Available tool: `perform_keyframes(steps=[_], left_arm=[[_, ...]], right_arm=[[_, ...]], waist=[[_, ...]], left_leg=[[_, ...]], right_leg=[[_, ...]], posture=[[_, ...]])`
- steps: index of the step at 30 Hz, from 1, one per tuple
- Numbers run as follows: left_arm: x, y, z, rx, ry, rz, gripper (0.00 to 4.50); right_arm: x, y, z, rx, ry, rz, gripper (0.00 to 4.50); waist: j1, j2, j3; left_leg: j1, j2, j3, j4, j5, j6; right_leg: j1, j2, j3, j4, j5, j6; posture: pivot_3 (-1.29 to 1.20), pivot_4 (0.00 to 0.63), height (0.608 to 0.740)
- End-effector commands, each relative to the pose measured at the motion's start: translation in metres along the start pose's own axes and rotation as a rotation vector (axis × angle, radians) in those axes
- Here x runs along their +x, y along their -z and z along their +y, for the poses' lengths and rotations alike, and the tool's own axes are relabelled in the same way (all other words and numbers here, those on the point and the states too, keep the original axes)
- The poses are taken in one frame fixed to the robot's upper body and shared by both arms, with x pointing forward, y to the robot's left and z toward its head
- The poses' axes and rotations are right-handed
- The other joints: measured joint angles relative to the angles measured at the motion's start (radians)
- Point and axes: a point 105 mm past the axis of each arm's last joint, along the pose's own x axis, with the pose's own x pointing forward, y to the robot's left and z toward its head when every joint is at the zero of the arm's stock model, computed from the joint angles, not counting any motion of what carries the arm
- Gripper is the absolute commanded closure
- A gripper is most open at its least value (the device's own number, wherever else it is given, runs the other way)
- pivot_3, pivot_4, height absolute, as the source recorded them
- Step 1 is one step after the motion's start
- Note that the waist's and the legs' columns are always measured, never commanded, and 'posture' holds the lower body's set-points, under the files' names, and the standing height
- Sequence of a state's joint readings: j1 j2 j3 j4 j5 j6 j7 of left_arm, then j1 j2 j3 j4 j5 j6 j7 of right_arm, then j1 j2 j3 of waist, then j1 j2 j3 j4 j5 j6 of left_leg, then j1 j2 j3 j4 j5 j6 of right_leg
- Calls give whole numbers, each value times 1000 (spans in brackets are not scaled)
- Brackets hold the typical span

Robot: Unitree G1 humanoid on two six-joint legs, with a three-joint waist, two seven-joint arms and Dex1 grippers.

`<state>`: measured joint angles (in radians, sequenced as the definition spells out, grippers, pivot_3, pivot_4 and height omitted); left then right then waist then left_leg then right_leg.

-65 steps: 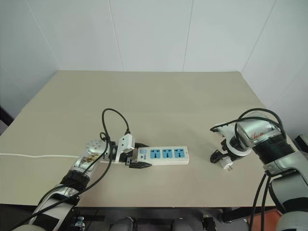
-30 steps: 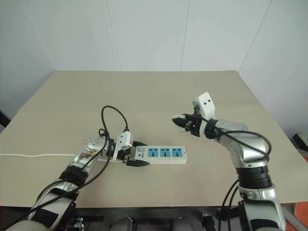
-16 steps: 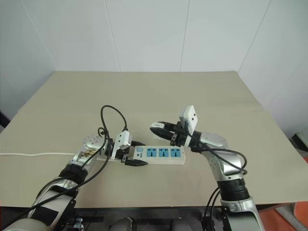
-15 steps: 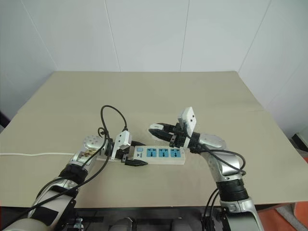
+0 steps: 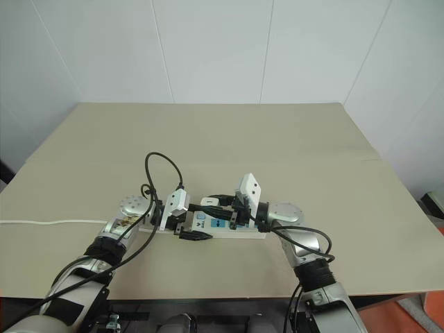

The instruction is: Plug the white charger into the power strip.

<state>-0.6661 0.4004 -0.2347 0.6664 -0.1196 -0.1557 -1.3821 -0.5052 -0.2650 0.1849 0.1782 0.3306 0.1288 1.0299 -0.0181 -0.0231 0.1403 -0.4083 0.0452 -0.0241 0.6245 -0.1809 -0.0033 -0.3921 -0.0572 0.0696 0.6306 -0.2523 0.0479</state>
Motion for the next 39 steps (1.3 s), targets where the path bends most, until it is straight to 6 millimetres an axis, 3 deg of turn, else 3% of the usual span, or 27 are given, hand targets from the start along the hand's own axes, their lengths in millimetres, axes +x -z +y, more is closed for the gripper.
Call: perform_keyframes(steps=[1,25,39], left_arm=[[1,5,-4,3,5,31,1188],[2,6,-9,-10,-6,29,1188],[1,7,-11,-15,-2,32,1188]], right_arm=[[5,-10,-3,-59,-10,-31,3357],[-9,9,-18,-51,0,41,3357],[-15,5,-26,-54,21,33,3357]], waist=[[0,0,0],[0,0,0],[0,0,0]], left_leg=[[0,0,0,0,0,0],[3,0,0,0,0,0],[3,0,0,0,0,0]], right_leg=[[0,0,0,0,0,0],[3,0,0,0,0,0],[3,0,0,0,0,0]], posture=[[0,150,740],[0,150,740],[0,150,740]])
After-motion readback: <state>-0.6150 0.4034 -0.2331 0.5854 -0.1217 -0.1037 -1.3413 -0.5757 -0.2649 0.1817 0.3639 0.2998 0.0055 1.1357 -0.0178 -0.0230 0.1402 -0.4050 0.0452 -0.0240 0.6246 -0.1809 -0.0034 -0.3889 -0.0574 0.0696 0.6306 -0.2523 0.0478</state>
